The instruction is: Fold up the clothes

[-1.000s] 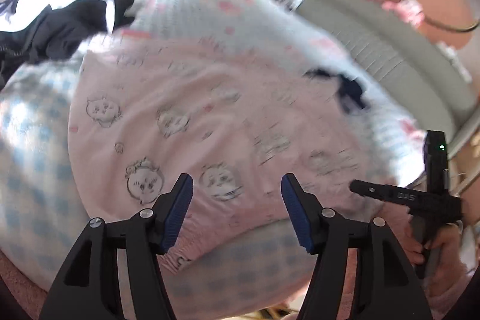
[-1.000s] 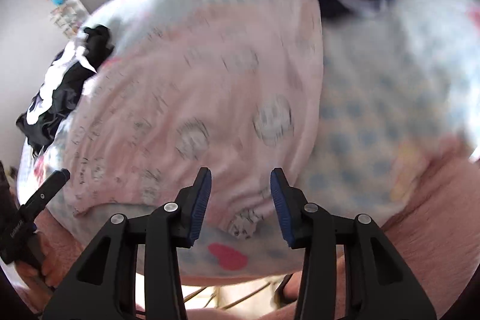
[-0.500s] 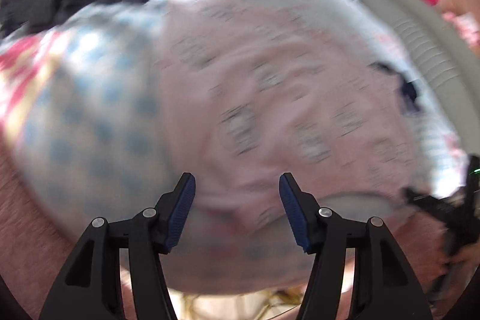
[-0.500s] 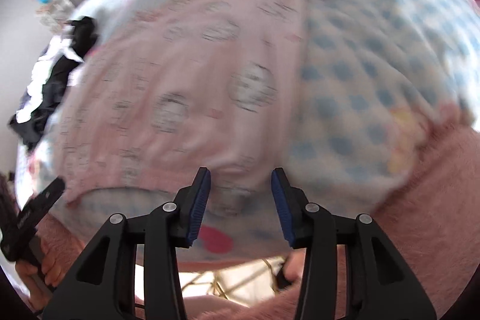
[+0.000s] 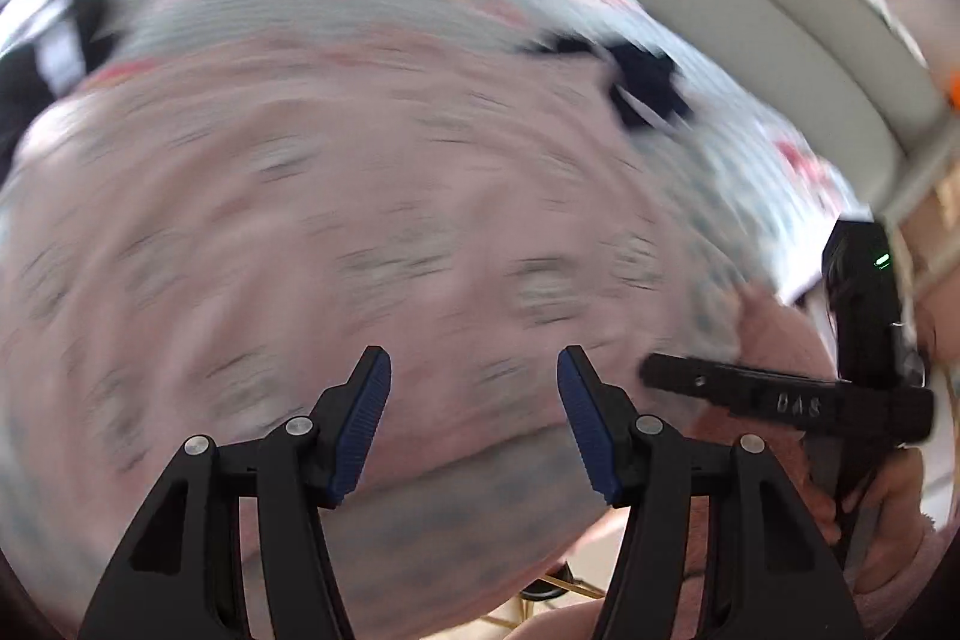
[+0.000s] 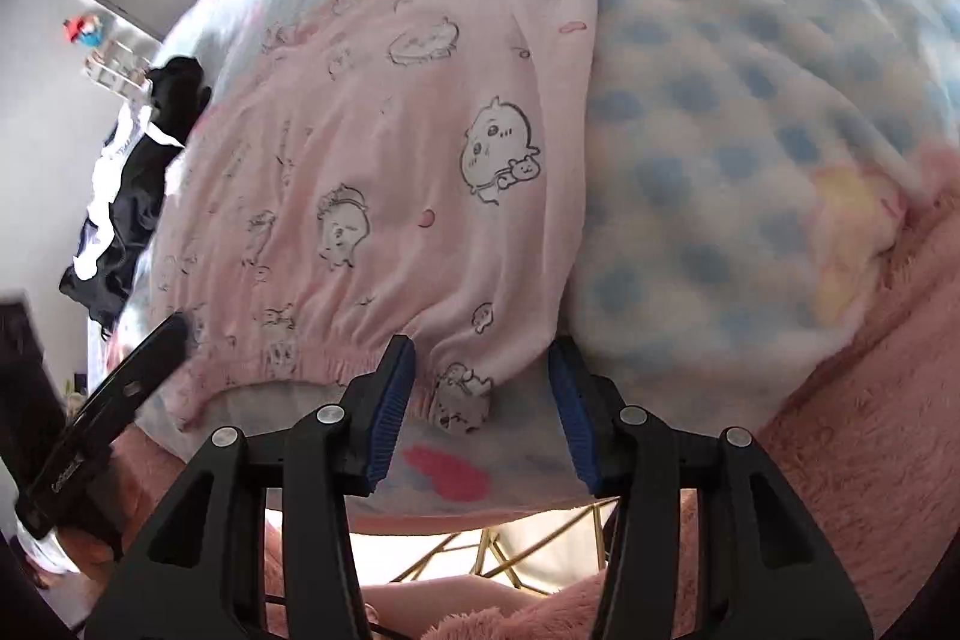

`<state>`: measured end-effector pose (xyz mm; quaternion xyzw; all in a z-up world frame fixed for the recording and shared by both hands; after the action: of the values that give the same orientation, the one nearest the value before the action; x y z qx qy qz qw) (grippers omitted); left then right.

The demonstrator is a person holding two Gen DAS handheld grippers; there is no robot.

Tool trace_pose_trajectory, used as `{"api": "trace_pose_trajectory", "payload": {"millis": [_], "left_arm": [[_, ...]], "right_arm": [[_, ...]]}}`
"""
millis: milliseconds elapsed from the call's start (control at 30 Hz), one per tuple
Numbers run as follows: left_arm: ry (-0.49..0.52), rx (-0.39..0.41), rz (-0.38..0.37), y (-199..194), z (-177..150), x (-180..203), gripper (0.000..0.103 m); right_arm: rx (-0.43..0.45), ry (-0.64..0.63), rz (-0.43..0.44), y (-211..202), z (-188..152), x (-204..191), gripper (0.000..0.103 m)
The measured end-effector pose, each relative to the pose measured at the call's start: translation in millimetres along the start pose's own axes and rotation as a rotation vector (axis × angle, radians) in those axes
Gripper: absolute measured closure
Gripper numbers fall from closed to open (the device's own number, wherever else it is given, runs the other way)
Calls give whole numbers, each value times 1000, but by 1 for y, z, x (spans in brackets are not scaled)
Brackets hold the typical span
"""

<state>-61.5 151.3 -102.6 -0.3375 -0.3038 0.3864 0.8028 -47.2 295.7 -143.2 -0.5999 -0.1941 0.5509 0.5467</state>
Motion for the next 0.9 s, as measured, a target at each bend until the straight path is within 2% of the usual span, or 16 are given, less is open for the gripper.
{"api": "trace_pose_trajectory", "payload": {"millis": [100, 200, 267, 333, 367, 400, 433, 467, 533, 600, 700, 767, 833, 900], "left_arm": [[118, -40, -84, 32, 25, 45, 45], [160, -94, -171, 63, 28, 80, 44], [192, -148, -168, 83, 21, 94, 43], [217, -181, -127, 95, 15, 98, 45], [192, -186, -121, 97, 14, 93, 53], [136, -189, -133, 96, 16, 86, 86], [80, -191, -144, 94, 17, 79, 95], [12, -165, -180, 87, 21, 70, 95], [-135, -39, -273, 55, 38, 50, 95], [-189, 84, -242, 17, 51, 24, 95], [-278, 191, -179, -20, 48, -18, 95], [-347, 204, -129, -29, 34, -47, 95], [-431, 170, -75, -28, 10, -73, 95], [-475, 147, -84, -28, -8, -85, 95]], "right_arm": [[107, 1, -21, -31, 14, 8, 55], [167, 15, -54, -55, 25, 27, 55], [156, 36, -59, -55, 27, 40, 55], [127, 87, -54, -50, 26, 55, 55], [111, 103, -43, -46, 27, 58, 55], [96, 119, -32, -43, 27, 61, 55], [85, 121, -25, -40, 28, 62, 55], [81, 106, -18, -39, 29, 59, 55], [75, 64, 1, -40, 33, 46, 55], [70, 22, 19, -41, 38, 34, 55], [64, -53, 41, -32, 42, 3, 53], [35, -100, 53, -21, 37, -17, 53], [-10, -141, 58, -7, 30, -36, 53], [-39, -187, 61, 3, 20, -52, 53]]}}
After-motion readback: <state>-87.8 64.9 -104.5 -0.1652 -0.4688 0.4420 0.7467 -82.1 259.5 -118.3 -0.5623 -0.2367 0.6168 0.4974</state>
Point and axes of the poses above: each gripper's, at about its wrist camera, not at the fingertips, and y roughly the way its jaws point, x to its right, z to its top, the point moved 7 cm from there along y, roughly the way its jaws point, and after that the axes turned 13 degrees about y, right-handed, at the moved point
